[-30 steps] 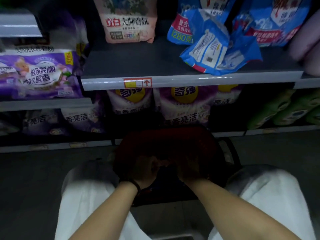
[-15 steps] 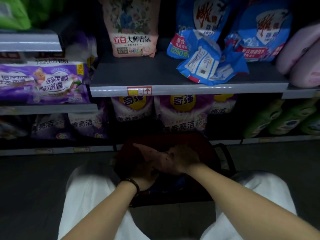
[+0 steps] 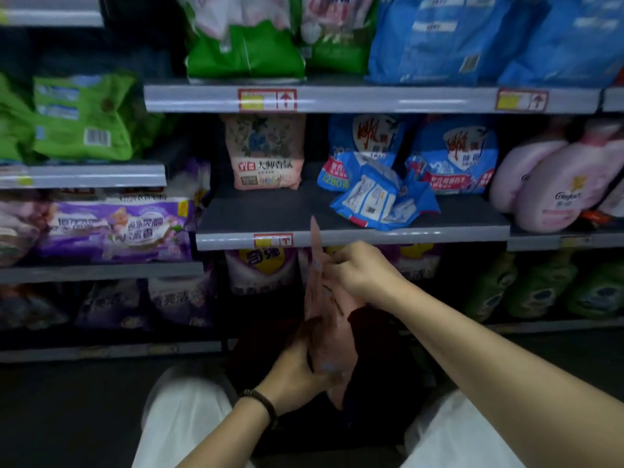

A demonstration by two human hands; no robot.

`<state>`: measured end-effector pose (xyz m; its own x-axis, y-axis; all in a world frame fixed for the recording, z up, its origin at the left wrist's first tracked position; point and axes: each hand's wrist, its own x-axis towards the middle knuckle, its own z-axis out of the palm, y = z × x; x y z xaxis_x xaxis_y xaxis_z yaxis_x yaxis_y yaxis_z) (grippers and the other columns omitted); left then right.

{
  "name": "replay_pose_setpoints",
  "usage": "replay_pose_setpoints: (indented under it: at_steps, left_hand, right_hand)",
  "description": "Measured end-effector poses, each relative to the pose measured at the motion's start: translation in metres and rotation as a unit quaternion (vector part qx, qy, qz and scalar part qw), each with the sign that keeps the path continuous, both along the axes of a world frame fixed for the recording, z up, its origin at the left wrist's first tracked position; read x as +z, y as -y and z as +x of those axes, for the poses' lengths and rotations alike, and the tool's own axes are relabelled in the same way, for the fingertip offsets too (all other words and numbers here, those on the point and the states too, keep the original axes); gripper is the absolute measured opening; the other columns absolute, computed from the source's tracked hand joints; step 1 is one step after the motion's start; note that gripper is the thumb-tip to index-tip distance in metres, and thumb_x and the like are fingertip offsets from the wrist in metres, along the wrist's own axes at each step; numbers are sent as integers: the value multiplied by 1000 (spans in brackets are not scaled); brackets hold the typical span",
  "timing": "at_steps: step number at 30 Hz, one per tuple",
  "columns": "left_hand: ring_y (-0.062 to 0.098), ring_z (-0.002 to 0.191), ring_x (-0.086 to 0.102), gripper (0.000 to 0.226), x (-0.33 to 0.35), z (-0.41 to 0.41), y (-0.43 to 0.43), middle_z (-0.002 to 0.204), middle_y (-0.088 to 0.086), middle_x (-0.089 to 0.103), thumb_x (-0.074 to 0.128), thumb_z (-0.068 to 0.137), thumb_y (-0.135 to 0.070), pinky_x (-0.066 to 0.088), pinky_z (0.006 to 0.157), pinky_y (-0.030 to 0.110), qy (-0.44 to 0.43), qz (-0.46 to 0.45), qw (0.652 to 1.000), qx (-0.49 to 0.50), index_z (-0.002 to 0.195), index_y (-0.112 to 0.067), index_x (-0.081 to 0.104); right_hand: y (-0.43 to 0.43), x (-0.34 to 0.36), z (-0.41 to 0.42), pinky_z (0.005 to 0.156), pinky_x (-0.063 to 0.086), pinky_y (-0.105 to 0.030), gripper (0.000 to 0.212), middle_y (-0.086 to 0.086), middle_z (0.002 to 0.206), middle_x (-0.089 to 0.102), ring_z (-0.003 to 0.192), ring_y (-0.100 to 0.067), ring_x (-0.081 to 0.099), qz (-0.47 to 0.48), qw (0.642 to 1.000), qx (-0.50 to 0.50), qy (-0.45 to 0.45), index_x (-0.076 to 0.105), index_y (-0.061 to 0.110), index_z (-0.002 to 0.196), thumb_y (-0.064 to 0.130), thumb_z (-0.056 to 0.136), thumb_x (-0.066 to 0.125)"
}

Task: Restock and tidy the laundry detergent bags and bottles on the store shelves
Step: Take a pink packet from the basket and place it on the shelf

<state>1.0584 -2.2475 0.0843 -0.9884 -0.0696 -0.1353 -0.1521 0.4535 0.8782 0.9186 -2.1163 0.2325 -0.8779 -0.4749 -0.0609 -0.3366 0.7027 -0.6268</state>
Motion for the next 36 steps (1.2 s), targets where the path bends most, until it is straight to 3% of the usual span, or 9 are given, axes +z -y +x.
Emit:
replay_pose_setpoints:
  at_steps: [8, 11, 14, 20, 24, 26, 28, 31, 36]
  left_hand:
    - [7, 116, 69, 68, 61, -13, 50, 122, -18, 70, 51, 68, -97, 56, 102, 33, -59, 13, 993, 101, 115, -49, 60]
    - [-6, 113, 66, 37, 93, -19, 66, 116, -26, 69, 65, 91, -61, 53, 97, 17, -84, 3, 990, 109, 121, -41, 64]
    - [-18, 113, 61, 36, 116, -27, 82, 120, -39, 65, 68, 100, -23, 43, 90, 1, -130, -2, 988, 85, 133, -12, 59]
    - [25, 125, 69, 58, 123, -37, 98, 130, 2, 75, 82, 83, -40, 54, 107, 42, -92, 162, 982, 29, 133, -15, 66]
    - [27, 113, 74, 48, 117, -35, 81, 118, 8, 79, 78, 80, -40, 61, 93, 40, -117, 260, 952, 108, 118, -12, 70]
    - [22, 96, 78, 57, 117, -37, 79, 106, 12, 81, 81, 72, -51, 62, 76, 32, -137, 273, 935, 179, 109, -8, 74]
    - [22, 83, 76, 74, 117, -42, 85, 97, 16, 81, 91, 59, -64, 62, 70, 36, -156, 281, 921, 220, 99, -5, 78]
    - [24, 77, 78, 36, 121, -49, 92, 92, 16, 81, 80, 87, -38, 61, 72, 37, -160, 301, 900, 272, 98, -4, 77]
    - [39, 86, 77, 19, 109, -84, 118, 97, 18, 81, 68, 100, -25, 63, 76, 59, -137, 333, 872, 331, 104, -10, 78]
  right_hand:
    - [-8, 125, 14, 72, 50, -32, 31, 5, 75, 74, 69, -10, 64, -71, 994, 75, -21, 81, 16, 78, 30, 102, 68]
    - [-12, 165, 17, 100, 54, -41, 30, 3, 92, 82, 100, -21, 74, -100, 988, 116, -6, 84, 15, 82, 28, 103, 67]
    - [-15, 200, 18, 88, 48, -24, 31, 15, 74, 75, 77, 6, 67, -83, 979, 187, -6, 82, 13, 82, 25, 105, 65]
    - [-15, 235, 13, 73, 56, -24, 28, -6, 89, 79, 78, -14, 68, -94, 972, 213, 35, 81, 5, 91, 22, 105, 64]
    - [-9, 229, -2, 88, 60, -53, 19, -16, 98, 82, 85, -28, 73, -111, 987, 97, 62, 85, 10, 94, 22, 99, 72]
    - [-12, 217, -10, 80, 60, -49, 20, -19, 96, 81, 81, -31, 73, -146, 984, 39, 89, 84, 7, 94, 23, 98, 73]
    - [-16, 194, -23, 75, 57, -40, 43, -17, 88, 80, 77, -28, 74, -270, 944, -22, 190, 81, 5, 93, 44, 103, 63]
    - [-21, 138, -38, 80, 55, -43, 76, -18, 102, 76, 93, -37, 73, -443, 848, -123, 262, 75, 6, 118, 71, 100, 42]
    - [-8, 38, -30, 71, 58, -34, 69, -16, 102, 81, 84, -30, 79, -295, 912, -68, 276, 82, 10, 104, 69, 69, 74]
